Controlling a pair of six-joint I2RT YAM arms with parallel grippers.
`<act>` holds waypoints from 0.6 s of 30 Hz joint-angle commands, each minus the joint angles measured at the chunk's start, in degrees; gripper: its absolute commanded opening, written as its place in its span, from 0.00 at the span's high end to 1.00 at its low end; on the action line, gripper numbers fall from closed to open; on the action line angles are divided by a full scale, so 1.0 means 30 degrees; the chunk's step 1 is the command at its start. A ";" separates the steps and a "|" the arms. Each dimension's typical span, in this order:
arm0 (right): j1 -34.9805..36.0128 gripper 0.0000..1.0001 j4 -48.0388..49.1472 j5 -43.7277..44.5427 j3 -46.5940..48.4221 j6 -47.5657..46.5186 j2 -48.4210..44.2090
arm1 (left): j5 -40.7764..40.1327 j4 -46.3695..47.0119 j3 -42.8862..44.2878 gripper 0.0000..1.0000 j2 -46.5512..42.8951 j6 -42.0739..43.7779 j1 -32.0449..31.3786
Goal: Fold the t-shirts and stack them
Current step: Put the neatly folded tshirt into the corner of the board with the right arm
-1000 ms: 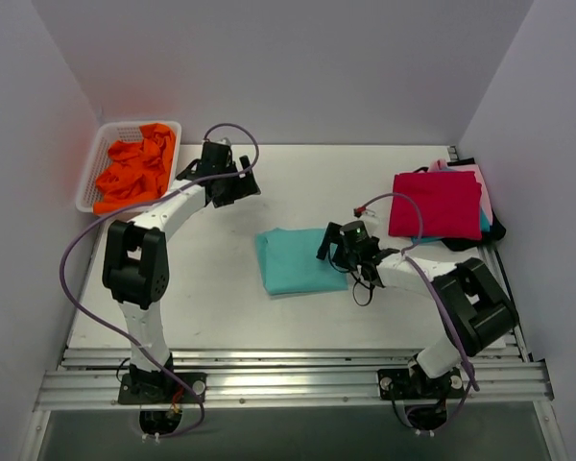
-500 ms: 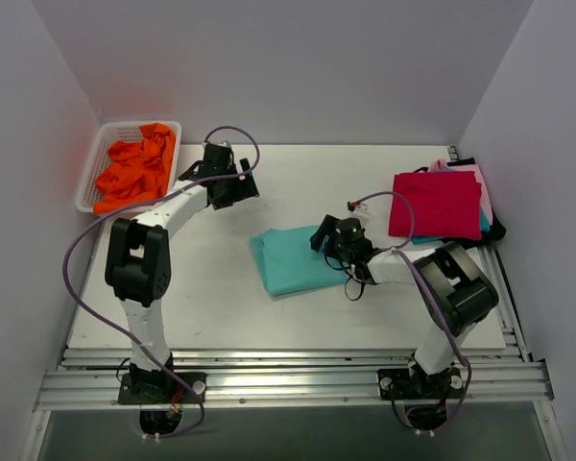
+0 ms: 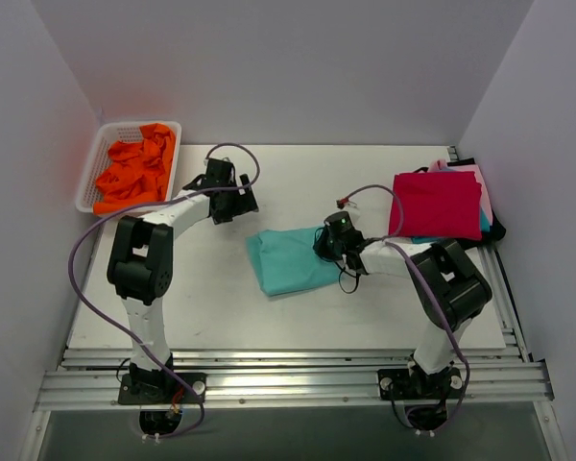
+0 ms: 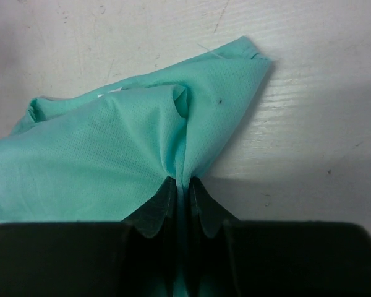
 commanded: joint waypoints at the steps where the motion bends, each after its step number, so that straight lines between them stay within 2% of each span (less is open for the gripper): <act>1: 0.0168 1.00 -0.5027 0.0451 0.3133 -0.0844 0.0063 | 0.0059 0.1708 -0.1481 0.06 -0.0986 -0.0488 0.0045; 6: -0.0739 1.00 -0.8749 0.2179 0.8523 -0.2396 0.1057 | -0.0293 0.3113 -0.2947 0.06 -0.1251 -0.0606 0.0045; 11: -0.2203 1.00 -1.2559 0.3381 1.4435 -0.4301 0.3312 | 0.0350 0.4520 -0.4001 0.06 -0.0577 -0.0606 0.0103; 18: -0.3757 1.00 -1.5225 0.5255 1.8750 -0.5854 0.5713 | 0.0907 0.5839 -0.4706 0.06 0.0009 -0.0781 0.0220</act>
